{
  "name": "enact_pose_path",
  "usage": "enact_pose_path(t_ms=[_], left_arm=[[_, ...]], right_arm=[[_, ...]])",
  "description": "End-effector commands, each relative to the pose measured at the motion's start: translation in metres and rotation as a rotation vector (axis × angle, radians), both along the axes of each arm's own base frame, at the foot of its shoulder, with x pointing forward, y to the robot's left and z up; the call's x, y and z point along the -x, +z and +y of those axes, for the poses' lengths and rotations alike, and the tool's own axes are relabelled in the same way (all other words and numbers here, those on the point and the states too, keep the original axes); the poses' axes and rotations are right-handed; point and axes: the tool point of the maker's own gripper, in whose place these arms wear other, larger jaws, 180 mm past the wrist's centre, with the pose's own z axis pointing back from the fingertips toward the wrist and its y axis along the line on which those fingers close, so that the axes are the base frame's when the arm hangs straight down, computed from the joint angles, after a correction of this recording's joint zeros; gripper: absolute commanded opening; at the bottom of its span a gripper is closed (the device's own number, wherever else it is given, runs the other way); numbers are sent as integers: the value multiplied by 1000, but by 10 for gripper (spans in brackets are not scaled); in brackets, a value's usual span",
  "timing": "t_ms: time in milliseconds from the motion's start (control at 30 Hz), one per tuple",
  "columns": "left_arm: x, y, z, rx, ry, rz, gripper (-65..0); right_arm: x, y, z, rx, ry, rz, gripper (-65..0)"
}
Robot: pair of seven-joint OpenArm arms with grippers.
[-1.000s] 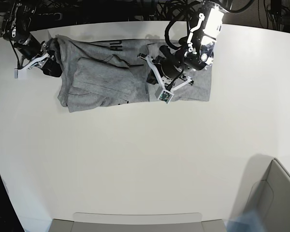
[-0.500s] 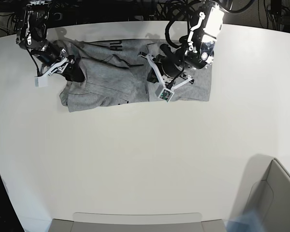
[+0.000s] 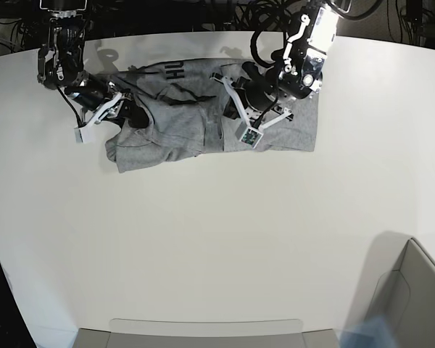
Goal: Fold the T-shirt properly
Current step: 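Release the left gripper and grasp the strip end with the right gripper, then fold the held end over the shirt toward the left gripper with the right gripper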
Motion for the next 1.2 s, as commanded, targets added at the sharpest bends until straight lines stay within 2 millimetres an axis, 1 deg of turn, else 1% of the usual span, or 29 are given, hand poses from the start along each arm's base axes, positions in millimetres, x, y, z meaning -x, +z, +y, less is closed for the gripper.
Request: enact_pose_path(t_ms=[0, 67, 133, 167, 233, 267, 367, 400, 433, 467, 533, 600, 667, 733, 800, 900, 967, 1033, 1167], left_arm=[[-3, 8, -3, 19, 4, -24, -650], [-3, 7, 1, 10, 3, -24, -650], [-2, 6, 3, 4, -3, -24, -650], [-3, 9, 3, 6, -2, -32, -650], [-4, 15, 3, 12, -2, -49, -650], [-2, 19, 2, 17, -3, -56, -650], [-4, 32, 0, 30, -4, -93, -650], [-4, 35, 0, 33, -5, -100, -650], [-5, 38, -1, 35, -5, -109, -650], [-5, 41, -1, 38, -6, -116, -650], [0, 39, 0, 39, -3, -105, -650], [2, 40, 0, 41, -1, -105, -650], [3, 38, 6, 38, 19, -99, -650], [3, 35, 14, 31, 46, -89, -650], [0, 36, 23, 22, 74, -95, -650], [-6, 38, 42, 5, 125, -107, -650], [-4, 36, 56, -11, 164, -99, -650], [-5, 34, 69, -25, 197, -96, -650], [0, 28, 89, -50, 252, -78, -650]], right_arm=[[-3, 4, 2, 23, 30, -24, -464], [-2, -3, 4, 71, 56, -14, -546], [-6, -5, 6, 103, 68, -18, -637], [-7, -6, 6, 117, 72, -18, -650], [-7, -10, 3, 162, 85, -13, -650], [-11, -10, 2, 185, 91, -19, -650], [-17, -11, -10, 249, 89, -24, -650], [-20, -9, -17, 267, 82, -30, -650], [-23, -7, -28, 289, 64, -35, -650], [-25, -5, -42, 309, 33, -35, -650], [-35, 2, -69, 360, -23, -49, -650], [-36, 5, -94, 429, -58, -46, -650], [-39, 9, -108, 483, -67, -49, -650], [-41, 13, -114, 545, -57, -59, -650], [-45, 24, -116, 605, -46, -89, -650], [-49, 34, -107, 666, -29, -128, -650], [-53, 46, -101, 730, -21, -165, -650], [-56, 57, -90, 771, -15, -200, -650], [-61, 72, -58, 871, 46, -262, -650]])
